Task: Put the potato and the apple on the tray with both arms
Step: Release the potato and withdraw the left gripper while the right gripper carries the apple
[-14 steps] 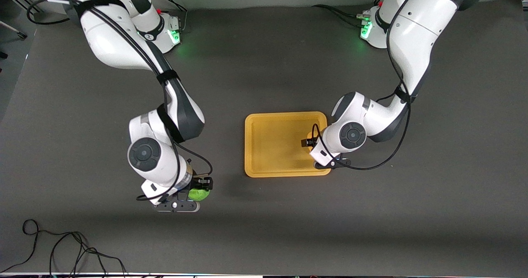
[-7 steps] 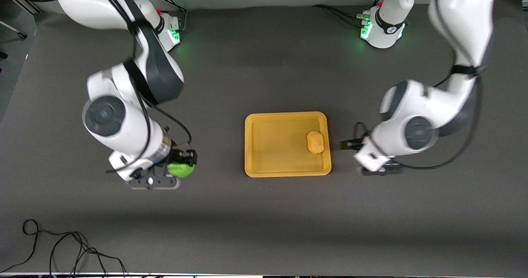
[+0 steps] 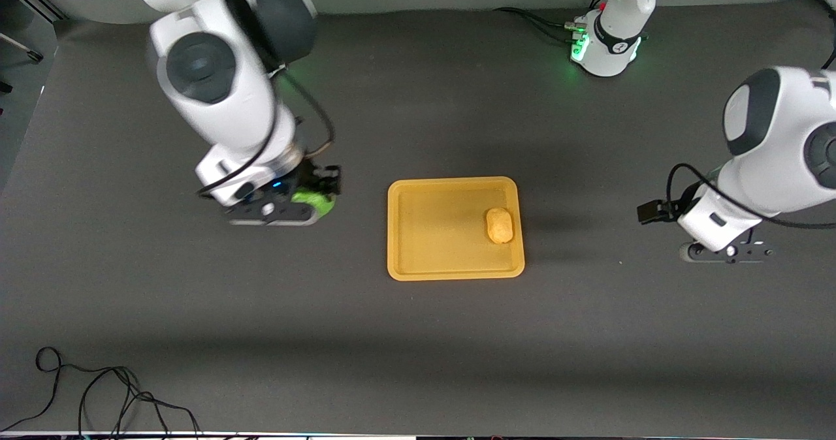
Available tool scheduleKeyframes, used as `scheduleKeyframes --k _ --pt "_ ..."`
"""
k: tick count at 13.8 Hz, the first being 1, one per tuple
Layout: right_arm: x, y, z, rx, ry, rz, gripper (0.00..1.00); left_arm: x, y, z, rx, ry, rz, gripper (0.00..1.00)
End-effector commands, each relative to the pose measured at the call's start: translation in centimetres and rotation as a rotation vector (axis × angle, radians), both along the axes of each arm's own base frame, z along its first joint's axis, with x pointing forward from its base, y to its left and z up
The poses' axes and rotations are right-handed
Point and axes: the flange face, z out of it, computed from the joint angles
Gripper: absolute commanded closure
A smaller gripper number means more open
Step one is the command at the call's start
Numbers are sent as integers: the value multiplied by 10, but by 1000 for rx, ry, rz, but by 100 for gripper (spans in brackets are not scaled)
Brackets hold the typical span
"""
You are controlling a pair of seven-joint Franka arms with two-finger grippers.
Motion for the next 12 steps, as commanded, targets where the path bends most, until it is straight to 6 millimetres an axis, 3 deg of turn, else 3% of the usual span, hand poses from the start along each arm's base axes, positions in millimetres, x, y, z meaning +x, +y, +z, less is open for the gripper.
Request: scheduleKeyframes --k 1,3,5,6,7,9,12 --pt "-35 65 -9 19 -47 -94 67 -23 22 42 31 -34 5 0" --pt "-52 113 -16 55 -80 -137 67 -25 38 51 38 -48 34 0" --pt "-62 146 -31 68 -87 -169 67 -33 58 64 44 -46 47 0" --pt "-64 156 -43 71 -89 -180 67 -38 79 73 41 -35 44 0" --pt "-66 167 -60 70 -91 -179 67 -42 95 82 26 -31 32 0" --pt "-63 187 -115 55 -96 -167 67 -48 115 101 -25 -30 19 0" --pt "-55 205 -195 18 -149 -144 67 -61 114 115 -22 -6 1 0"
